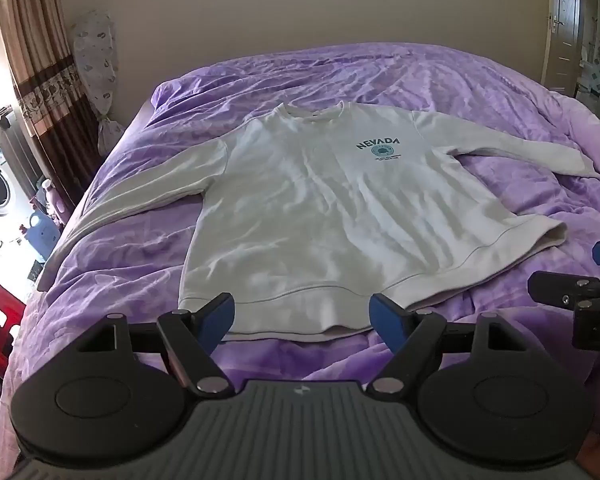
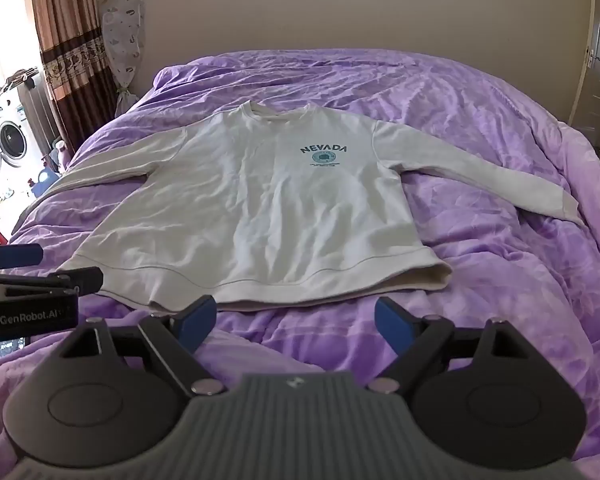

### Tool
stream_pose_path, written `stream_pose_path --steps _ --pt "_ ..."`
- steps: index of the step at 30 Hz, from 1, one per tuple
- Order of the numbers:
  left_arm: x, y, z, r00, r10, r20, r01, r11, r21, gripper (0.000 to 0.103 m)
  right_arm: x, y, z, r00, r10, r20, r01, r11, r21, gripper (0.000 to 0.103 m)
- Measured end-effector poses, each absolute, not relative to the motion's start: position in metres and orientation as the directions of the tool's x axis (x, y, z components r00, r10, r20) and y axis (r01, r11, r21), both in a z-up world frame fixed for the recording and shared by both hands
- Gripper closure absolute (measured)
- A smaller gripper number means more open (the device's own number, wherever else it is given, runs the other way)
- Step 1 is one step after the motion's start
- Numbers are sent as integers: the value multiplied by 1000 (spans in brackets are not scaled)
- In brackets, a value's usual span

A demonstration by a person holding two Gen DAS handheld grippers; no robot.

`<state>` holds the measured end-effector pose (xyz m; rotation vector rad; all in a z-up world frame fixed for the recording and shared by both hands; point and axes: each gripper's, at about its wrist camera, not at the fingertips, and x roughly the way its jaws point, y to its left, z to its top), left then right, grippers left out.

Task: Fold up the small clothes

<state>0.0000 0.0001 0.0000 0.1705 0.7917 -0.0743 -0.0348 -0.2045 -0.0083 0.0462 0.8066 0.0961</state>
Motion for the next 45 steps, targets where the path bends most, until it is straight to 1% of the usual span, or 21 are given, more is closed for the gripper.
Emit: stream_pose_path --steps 45 --pt "-1 1 2 698 -25 -715 131 987 93 13 -32 -202 -11 667 113 -736 -81 994 80 20"
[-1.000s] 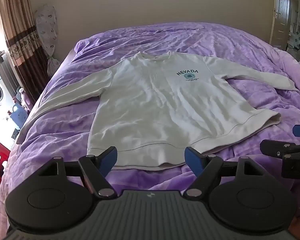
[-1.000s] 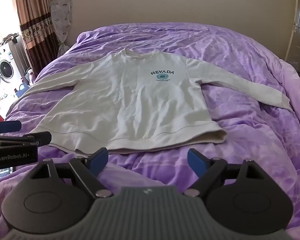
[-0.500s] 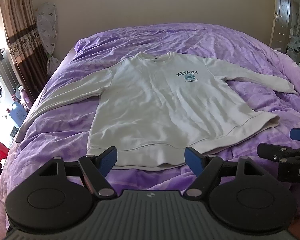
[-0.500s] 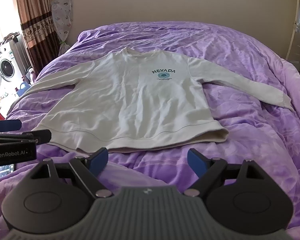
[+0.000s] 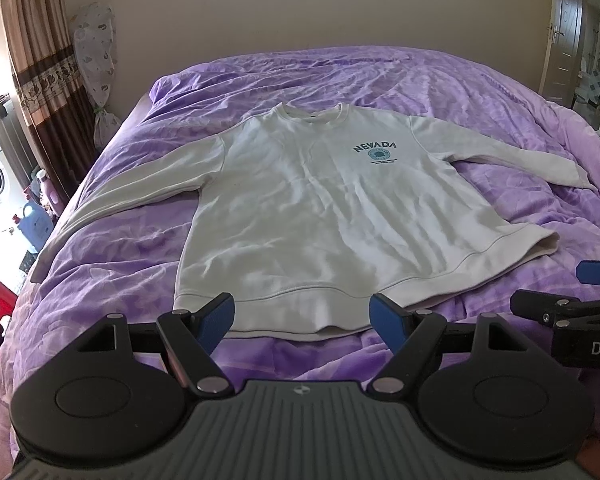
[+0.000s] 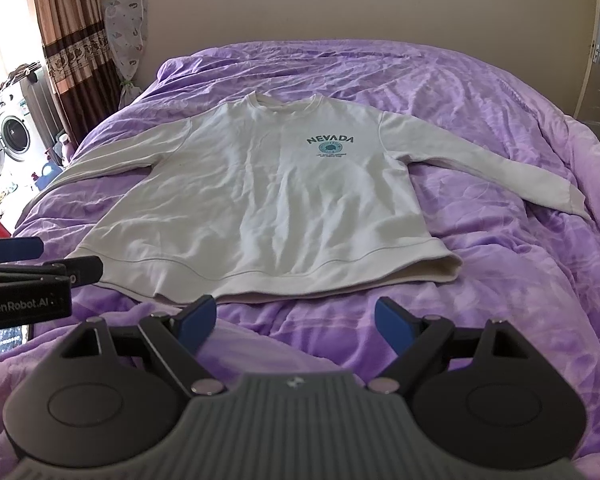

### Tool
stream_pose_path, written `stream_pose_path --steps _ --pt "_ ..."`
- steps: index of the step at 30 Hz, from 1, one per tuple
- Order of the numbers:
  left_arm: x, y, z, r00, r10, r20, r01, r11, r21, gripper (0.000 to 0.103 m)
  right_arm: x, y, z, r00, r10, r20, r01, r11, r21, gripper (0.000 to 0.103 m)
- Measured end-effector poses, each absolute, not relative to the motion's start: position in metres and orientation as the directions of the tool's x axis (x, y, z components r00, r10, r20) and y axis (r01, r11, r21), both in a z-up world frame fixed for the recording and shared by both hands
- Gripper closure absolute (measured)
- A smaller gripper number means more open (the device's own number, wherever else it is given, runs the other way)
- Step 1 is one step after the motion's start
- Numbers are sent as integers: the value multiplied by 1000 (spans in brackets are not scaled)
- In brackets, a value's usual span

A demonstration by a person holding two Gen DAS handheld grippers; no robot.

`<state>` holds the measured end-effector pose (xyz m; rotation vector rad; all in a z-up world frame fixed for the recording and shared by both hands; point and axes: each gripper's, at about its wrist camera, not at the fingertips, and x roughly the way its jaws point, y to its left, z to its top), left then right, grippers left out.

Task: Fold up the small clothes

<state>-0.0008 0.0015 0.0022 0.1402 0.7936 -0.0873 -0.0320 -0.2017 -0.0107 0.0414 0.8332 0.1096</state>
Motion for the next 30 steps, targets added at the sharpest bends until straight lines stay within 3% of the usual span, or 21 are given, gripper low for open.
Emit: stream_pose_path --steps 30 --pt "-4 1 1 693 -26 -720 128 988 88 13 -32 -202 -13 662 117 -741 -74 993 90 20"
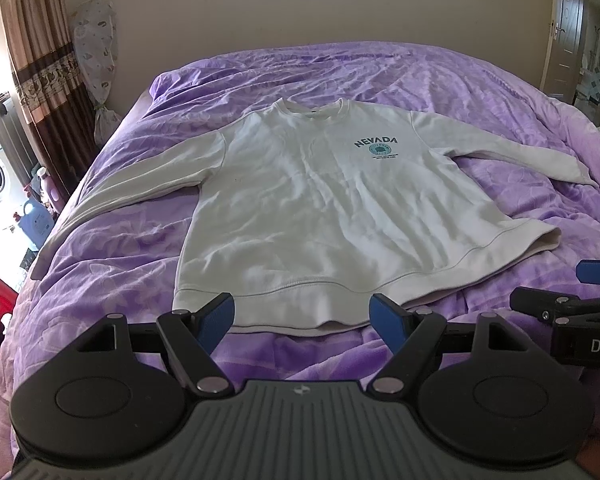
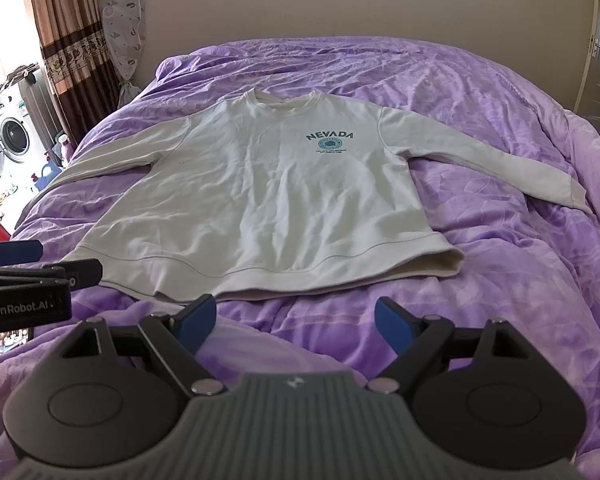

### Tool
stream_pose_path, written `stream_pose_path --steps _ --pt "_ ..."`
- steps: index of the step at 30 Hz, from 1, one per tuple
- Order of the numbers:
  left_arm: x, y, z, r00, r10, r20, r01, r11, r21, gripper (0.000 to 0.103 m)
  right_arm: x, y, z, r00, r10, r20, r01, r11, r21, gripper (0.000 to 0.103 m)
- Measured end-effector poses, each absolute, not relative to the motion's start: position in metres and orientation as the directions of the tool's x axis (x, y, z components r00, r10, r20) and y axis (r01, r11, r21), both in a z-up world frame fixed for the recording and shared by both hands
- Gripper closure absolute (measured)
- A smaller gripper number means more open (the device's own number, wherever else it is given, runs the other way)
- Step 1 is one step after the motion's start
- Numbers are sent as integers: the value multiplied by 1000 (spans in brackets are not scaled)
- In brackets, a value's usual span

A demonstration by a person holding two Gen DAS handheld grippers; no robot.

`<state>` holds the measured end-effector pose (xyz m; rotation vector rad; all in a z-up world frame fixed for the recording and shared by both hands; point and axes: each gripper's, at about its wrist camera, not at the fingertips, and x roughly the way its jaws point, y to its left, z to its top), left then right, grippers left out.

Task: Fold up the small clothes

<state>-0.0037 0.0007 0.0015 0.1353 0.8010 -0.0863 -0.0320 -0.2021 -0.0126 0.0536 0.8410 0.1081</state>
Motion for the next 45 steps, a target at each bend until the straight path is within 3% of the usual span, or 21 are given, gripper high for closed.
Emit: stream_pose_path --steps 18,31,38,42,45 --pt "8 10 -2 681 -26 -732 144 985 99 13 -26 -200 -18 648 124 -752 -85 992 91 20" --pt "96 86 31 714 -3 -700 133 982 132 21 65 -219 -1 673 148 -725 -174 984 40 20" --pt "170 226 41 721 -9 -693 -92 990 -108 29 148 -252 -8 723 185 -666 -157 982 104 24" --pt "202 312 19 726 27 -687 -266 932 -245 30 190 -270 -27 699 260 -666 -144 964 225 55" --pt "213 375 -16 719 -18 -695 -394 813 -429 30 212 -271 -44 704 247 -667 -114 965 237 60"
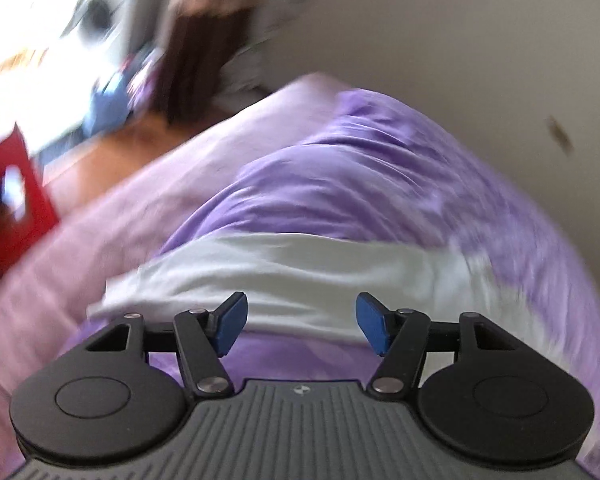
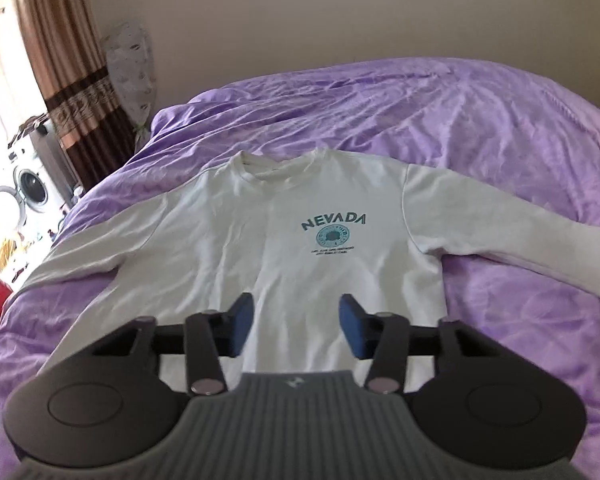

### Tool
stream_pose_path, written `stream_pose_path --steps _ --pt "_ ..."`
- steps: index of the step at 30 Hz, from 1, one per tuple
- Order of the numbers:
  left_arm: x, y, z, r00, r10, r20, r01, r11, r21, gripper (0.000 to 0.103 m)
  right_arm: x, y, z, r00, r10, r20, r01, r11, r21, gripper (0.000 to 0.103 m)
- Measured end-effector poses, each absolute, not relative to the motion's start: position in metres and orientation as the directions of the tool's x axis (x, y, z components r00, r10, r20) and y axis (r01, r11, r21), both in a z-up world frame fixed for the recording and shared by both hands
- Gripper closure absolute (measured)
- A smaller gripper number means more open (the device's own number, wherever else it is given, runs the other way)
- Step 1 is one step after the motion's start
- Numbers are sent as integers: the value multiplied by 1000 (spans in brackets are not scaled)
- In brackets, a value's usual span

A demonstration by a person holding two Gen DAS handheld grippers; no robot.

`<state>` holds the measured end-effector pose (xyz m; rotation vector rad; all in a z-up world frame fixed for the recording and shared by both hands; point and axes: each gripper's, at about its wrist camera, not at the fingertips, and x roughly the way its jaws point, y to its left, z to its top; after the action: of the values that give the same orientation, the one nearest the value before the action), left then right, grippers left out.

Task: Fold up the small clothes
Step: 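Grasp the sweatshirt sleeve cuff with the left gripper and lift it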

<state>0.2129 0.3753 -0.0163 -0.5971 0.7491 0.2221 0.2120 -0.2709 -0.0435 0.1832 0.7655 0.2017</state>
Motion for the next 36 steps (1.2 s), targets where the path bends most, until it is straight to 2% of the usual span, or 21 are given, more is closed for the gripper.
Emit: stream_pose_path --steps 4,8,14,15,16,18,19,20,24,28,32,36 --pt "204 435 -72 665 -27 -746 -560 642 -523 30 232 -260 -69 691 210 -691 -82 973 214 60" --pt "183 472 -122 699 -59 -712 -635 407 -657 27 249 -250 -91 668 182 -722 -58 979 193 60" --pt "163 505 -167 710 -19 -704 -690 184 -700 28 265 -227 -104 652 180 -737 -86 983 164 58" --pt "163 507 -170 714 -20 -700 -687 175 -705 34 267 -223 -104 653 176 -737 -95 984 151 58" --pt "164 509 -172 719 -26 -694 -682 165 -712 54 269 -221 -105 651 170 -740 -99 985 140 58" --pt "168 510 -172 735 -48 -676 -664 146 -733 82 271 -219 -106 645 154 -749 -89 988 126 58" --pt "169 509 -169 747 -41 -663 -652 150 -743 90 271 -219 -106 641 150 -753 -84 989 125 58" --pt "173 505 -161 742 -8 -671 -659 179 -731 91 271 -219 -107 638 149 -755 -82 989 125 58" --pt "186 460 -96 733 187 -654 -648 482 -589 93 265 -220 -104 645 164 -746 -100 986 130 52" --pt "203 371 -19 806 276 -524 -497 797 -343 93 262 -217 -99 638 216 -739 -135 976 168 52" --pt "216 269 34 892 181 -414 -254 958 -130 93 264 -211 -94 638 231 -735 -169 973 160 52" --pt "234 172 50 912 35 -408 -23 999 32 93 268 -205 -87 657 255 -709 -204 966 159 52"
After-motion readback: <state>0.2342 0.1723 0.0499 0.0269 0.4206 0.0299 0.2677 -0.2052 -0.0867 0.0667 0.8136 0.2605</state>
